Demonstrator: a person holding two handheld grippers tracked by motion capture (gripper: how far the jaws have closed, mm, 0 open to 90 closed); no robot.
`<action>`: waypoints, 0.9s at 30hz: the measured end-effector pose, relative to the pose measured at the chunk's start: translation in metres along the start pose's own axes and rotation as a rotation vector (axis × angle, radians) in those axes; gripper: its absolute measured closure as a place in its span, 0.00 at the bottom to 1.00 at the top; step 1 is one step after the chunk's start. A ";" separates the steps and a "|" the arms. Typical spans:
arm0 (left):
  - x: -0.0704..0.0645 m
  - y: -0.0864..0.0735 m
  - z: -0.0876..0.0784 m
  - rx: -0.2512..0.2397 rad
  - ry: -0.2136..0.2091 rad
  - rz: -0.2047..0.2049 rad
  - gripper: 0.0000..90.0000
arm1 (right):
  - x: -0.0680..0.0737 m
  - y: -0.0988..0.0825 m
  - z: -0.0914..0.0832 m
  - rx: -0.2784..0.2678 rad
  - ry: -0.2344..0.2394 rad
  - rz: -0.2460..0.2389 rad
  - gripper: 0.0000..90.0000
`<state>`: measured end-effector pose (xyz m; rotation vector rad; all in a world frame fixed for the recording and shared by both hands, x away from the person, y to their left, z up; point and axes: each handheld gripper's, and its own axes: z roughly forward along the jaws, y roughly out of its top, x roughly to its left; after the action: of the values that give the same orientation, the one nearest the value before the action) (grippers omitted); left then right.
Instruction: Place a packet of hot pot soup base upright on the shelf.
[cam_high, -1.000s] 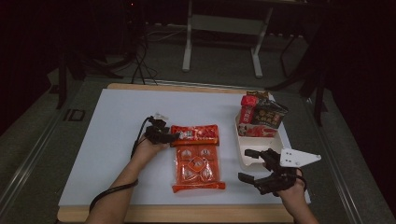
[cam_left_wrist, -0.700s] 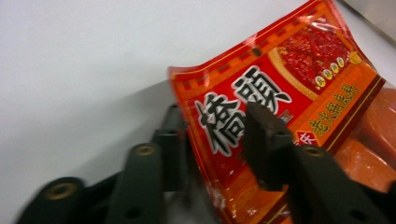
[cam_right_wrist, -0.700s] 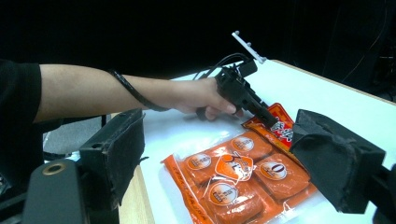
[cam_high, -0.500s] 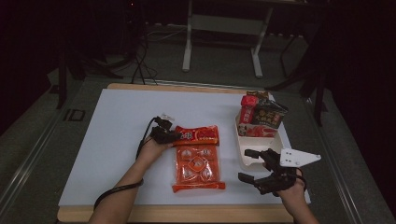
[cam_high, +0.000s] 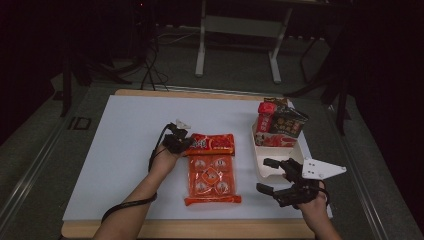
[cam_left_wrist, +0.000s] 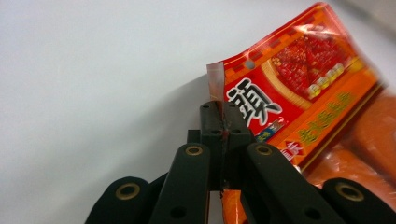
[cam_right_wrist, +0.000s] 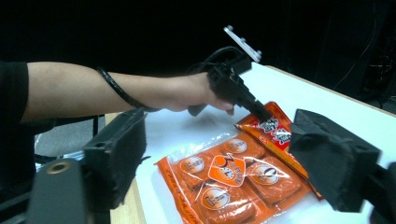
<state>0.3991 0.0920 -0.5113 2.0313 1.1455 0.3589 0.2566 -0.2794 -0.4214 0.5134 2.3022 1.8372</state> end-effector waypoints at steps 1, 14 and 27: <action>-0.001 0.000 -0.003 -0.011 0.000 0.016 1.00 | 0.000 0.000 0.000 -0.003 0.000 -0.002 0.23; -0.008 0.007 -0.044 -0.142 -0.067 0.059 1.00 | 0.000 0.004 -0.006 -0.006 -0.115 -0.002 0.15; -0.027 0.014 -0.090 -0.288 -0.169 0.157 1.00 | -0.004 0.003 0.000 0.033 -0.159 0.067 0.13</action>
<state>0.3419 0.1089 -0.4372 1.8612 0.7861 0.3974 0.2603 -0.2804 -0.4183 0.7227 2.2386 1.7215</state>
